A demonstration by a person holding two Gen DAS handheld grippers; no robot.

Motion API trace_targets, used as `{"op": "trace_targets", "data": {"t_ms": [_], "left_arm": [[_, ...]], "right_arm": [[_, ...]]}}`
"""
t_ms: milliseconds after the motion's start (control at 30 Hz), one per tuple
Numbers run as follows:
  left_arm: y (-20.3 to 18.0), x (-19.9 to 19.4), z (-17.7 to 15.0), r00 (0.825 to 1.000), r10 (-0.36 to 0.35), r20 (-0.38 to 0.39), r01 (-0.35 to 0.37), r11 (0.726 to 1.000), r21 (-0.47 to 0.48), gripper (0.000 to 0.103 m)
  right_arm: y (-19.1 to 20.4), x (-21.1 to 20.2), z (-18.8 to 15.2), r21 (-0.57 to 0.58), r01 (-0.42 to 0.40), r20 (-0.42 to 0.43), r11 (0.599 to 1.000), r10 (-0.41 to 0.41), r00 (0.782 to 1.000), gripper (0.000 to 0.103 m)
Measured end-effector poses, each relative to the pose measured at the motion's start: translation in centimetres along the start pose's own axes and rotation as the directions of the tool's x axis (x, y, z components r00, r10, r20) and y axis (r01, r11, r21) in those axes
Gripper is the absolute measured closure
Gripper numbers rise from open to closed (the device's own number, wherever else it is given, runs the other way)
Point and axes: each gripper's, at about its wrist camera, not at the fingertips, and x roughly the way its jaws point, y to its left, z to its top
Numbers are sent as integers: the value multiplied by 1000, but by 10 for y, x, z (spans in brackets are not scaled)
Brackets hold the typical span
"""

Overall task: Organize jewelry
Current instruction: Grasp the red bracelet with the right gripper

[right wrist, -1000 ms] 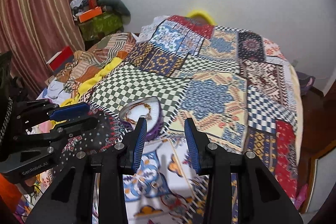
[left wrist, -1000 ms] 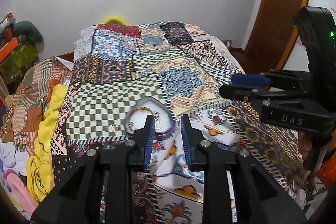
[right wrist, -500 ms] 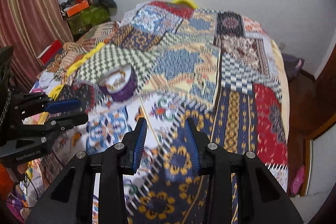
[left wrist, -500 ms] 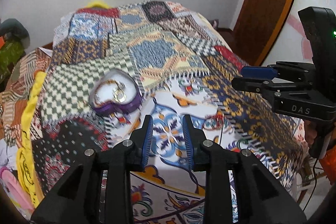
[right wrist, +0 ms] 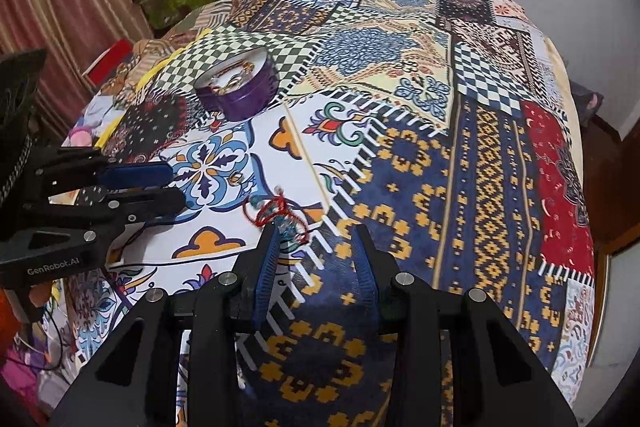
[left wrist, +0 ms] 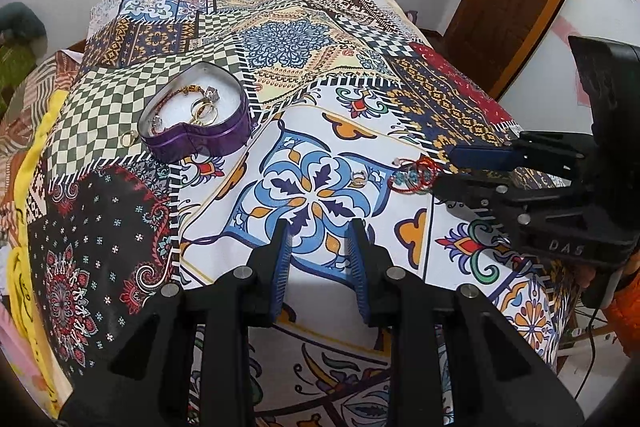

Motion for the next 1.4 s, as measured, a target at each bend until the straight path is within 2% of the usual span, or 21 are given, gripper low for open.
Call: {"op": "trace_targets", "data": {"t_ms": [67, 133, 233, 367, 533, 733, 900, 933, 1000, 1033, 1067, 1233, 1300, 1333, 1400], "left_arm": [[-1, 0, 0, 1000, -1, 1, 1, 1000, 5, 75], [-2, 1, 1, 1000, -4, -1, 4, 1000, 11, 75], [-4, 3, 2, 1000, -4, -4, 5, 1000, 21, 75], [-8, 5, 5, 1000, -16, -4, 16, 999, 28, 75], [-11, 9, 10, 1000, -25, -8, 25, 999, 39, 75], [-10, 10, 10, 999, -33, -3, 33, 999, 33, 75], [-9, 11, 11, 999, -41, -3, 42, 999, 25, 75], [-9, 11, 11, 999, -44, -2, 44, 999, 22, 75], [-9, 11, 9, 999, -46, 1, 46, 999, 21, 75], [-10, 11, 9, 999, -47, 1, 47, 999, 21, 75], [-10, 10, 8, 999, -45, 1, 45, 999, 24, 75], [-11, 8, 6, 999, -44, 2, 44, 999, 31, 75], [-10, 8, 6, 999, -46, 2, 46, 998, 31, 75], [-10, 8, 6, 999, -46, 2, 46, 999, 30, 75], [-11, 10, 8, 999, -44, 2, 44, 999, 32, 75]], "right_arm": [[3, 1, -1, -20, -2, 3, 1000, 2, 1000, 78], [5, 2, -1, -35, -19, 4, 999, 19, 1000, 93], [9, 4, -1, -54, -33, 8, 998, 34, 999, 98], [9, 0, 2, -49, -46, 23, 998, 47, 999, 98], [-1, -13, 8, -19, -2, 71, 1000, 4, 997, 98], [-4, -34, 15, -6, 3, 145, 1000, -2, 989, 98], [-1, -35, 21, -11, -14, 150, 1000, 15, 989, 98], [0, -34, 21, -7, -9, 156, 1000, 10, 988, 97], [2, -26, 22, -3, -1, 135, 1000, 2, 991, 87], [2, -22, 22, 0, -2, 123, 1000, 2, 992, 77], [2, -18, 22, 5, -4, 109, 1000, 4, 994, 71], [6, -2, 22, -8, -13, 68, 1000, 14, 998, 72], [4, 4, 22, 8, -29, 44, 1000, 29, 999, 81], [3, 6, 21, 11, -39, 33, 999, 39, 999, 91], [2, 9, 19, 17, -47, 16, 999, 47, 999, 94]]}}
